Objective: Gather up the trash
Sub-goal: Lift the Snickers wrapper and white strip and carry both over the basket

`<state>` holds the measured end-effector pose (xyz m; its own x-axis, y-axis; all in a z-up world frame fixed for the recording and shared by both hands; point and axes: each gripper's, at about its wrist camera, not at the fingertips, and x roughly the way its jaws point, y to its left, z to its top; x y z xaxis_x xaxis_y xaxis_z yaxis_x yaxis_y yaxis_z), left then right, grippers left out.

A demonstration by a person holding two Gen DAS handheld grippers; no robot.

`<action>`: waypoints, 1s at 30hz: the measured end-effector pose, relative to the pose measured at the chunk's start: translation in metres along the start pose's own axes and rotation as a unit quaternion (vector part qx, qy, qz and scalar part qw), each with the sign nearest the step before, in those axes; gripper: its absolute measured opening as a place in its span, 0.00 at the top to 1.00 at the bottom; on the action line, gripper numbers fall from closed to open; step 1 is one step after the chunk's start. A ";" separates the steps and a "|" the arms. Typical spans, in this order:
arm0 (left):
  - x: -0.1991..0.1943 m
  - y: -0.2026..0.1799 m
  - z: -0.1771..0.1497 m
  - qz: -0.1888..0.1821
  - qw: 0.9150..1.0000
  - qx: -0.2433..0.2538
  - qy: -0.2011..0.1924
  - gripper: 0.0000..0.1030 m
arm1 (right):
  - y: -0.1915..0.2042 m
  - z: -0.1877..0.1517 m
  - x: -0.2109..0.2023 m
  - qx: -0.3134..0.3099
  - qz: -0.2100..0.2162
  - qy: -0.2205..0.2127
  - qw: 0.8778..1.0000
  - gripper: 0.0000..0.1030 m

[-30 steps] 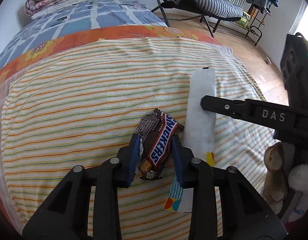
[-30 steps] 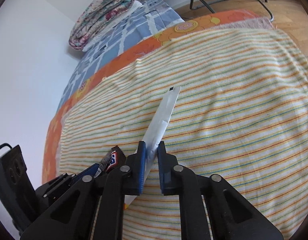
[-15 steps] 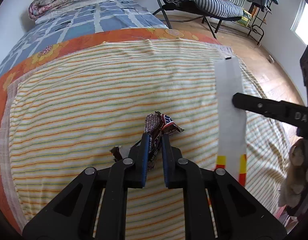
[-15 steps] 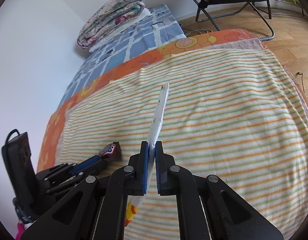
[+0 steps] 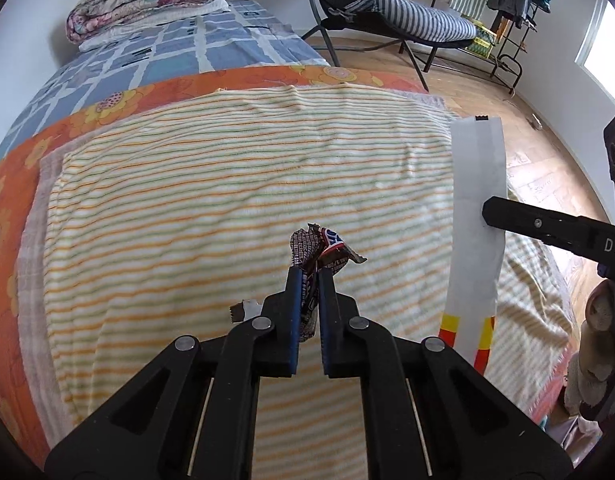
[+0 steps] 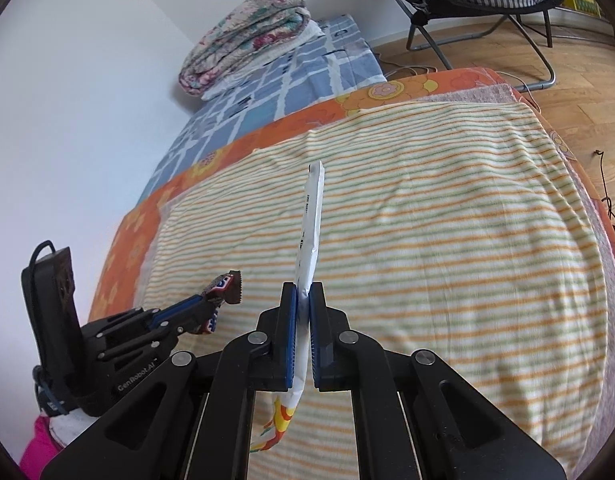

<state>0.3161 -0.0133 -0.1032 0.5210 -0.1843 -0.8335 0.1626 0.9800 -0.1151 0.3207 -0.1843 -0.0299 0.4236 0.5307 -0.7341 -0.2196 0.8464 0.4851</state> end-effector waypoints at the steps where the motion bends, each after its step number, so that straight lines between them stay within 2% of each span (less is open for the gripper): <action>1: -0.005 -0.002 -0.003 0.001 1.000 0.002 -0.001 0.94 | 0.003 -0.003 -0.003 -0.005 -0.002 -0.001 1.000 0.96; 14: -0.079 -0.024 -0.047 0.002 1.000 0.020 -0.014 0.94 | 0.032 -0.049 -0.052 -0.029 0.015 0.009 0.999 0.96; 30: -0.162 -0.048 -0.142 -0.004 1.000 0.013 -0.017 0.94 | 0.072 -0.131 -0.123 -0.060 0.044 0.020 0.997 0.96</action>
<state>0.1051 -0.0195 -0.0391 0.5475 -0.1950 -0.8138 0.1875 0.9763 -0.1078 0.1376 -0.1827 0.0329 0.3627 0.6028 -0.7107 -0.3583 0.7942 0.4907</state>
